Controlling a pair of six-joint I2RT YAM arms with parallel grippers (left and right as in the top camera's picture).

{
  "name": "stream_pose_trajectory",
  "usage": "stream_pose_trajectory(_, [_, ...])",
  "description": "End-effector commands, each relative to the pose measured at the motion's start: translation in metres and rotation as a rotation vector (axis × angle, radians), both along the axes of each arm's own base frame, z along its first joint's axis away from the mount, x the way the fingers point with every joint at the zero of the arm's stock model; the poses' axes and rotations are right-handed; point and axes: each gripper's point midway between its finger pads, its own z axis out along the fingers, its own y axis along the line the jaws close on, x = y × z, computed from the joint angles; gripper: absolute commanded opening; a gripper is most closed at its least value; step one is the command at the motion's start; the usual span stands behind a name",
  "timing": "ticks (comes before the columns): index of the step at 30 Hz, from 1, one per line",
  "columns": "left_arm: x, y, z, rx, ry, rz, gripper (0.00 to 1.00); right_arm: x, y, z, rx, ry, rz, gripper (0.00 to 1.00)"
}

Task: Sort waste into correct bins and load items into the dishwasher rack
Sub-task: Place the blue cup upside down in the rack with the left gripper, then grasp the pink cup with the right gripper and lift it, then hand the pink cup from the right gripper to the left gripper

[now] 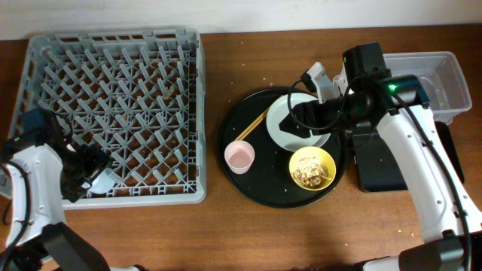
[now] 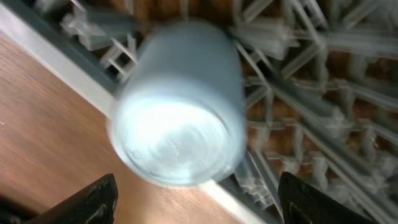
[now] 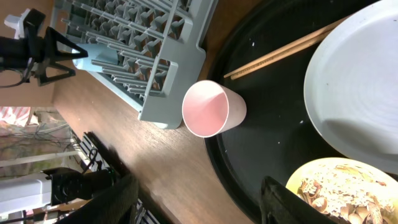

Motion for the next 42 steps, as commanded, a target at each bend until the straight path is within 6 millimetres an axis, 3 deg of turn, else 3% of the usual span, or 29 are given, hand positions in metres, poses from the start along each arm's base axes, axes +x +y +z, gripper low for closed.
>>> stream_pose_trajectory(1, [0.041,-0.027,0.061,-0.077,-0.224,-0.201,0.82,-0.001,0.001,-0.004,-0.104,-0.048,0.007,0.62])
stream_pose_trajectory(3, [0.06,-0.059,0.101,-0.083,-0.372,-0.374,0.82,-0.002,0.007,-0.03,-0.296,-0.032,-0.028,0.59])
stream_pose_trajectory(4, [0.069,-0.089,0.127,-0.081,-0.474,-0.506,0.83,-0.001,0.014,-0.044,-0.383,-0.037,-0.021,0.55])
stream_pose_trajectory(6, [0.068,-0.121,0.14,-0.087,-0.513,-0.6,0.87,0.002,0.037,-0.071,-0.473,-0.047,0.018,0.52])
stream_pose_trajectory(7, [0.067,-0.134,0.14,-0.109,-0.513,-0.636,0.93,0.007,0.047,-0.089,-0.499,-0.035,0.032,0.52])
stream_pose_trajectory(12, [0.062,-0.16,0.142,-0.195,-0.528,-0.69,0.95,0.011,0.071,-0.164,-0.494,0.115,0.098,0.38])
stream_pose_trajectory(15, [0.064,-0.162,0.144,-0.204,-0.541,-0.693,0.95,0.015,0.075,-0.177,-0.487,0.127,0.102,0.23])
stream_pose_trajectory(17, [0.063,-0.168,0.147,-0.242,-0.557,-0.702,0.96,0.017,0.073,-0.175,-0.484,0.124,0.094,0.04])
stream_pose_trajectory(19, [0.064,-0.172,0.15,-0.265,-0.575,-0.709,0.96,0.02,0.073,-0.16,-0.44,0.125,0.062,0.04])
stream_pose_trajectory(22, [0.069,-0.208,0.177,-0.493,-0.719,-0.775,0.96,0.03,0.064,-0.06,-0.157,0.037,0.037,0.04])
stream_pose_trajectory(24, [0.068,-0.226,0.198,-0.633,-0.808,-0.823,0.96,0.016,0.061,0.01,0.076,-0.113,0.154,0.04])
stream_pose_trajectory(27, [0.054,-0.264,0.231,-0.843,-0.919,-0.955,0.96,-0.012,0.067,0.074,0.292,-0.274,0.302,0.04])
stream_pose_trajectory(28, [0.047,-0.277,0.239,-0.902,-0.937,-1.0,0.96,-0.021,0.073,0.087,0.356,-0.311,0.36,0.04])
stream_pose_trajectory(31, [0.025,-0.304,0.26,-1.057,-0.977,-1.113,0.96,-0.027,0.08,0.104,0.457,-0.367,0.434,0.04])
stream_pose_trajectory(35, [0.009,-0.325,0.263,-1.116,-0.953,-1.18,0.95,-0.024,0.086,0.124,0.537,-0.47,0.492,0.04])
stream_pose_trajectory(36, [0.002,-0.331,0.27,-1.169,-0.969,-1.216,0.81,-0.022,0.087,0.127,0.537,-0.495,0.497,0.04])
stream_pose_trajectory(39, [-0.001,-0.333,0.273,-1.185,-0.976,-1.231,0.69,-0.019,0.087,0.13,0.542,-0.505,0.492,0.04])
stream_pose_trajectory(42, [-0.001,-0.333,0.273,-1.184,-0.977,-1.232,0.68,-0.019,0.087,0.13,0.542,-0.511,0.494,0.04])
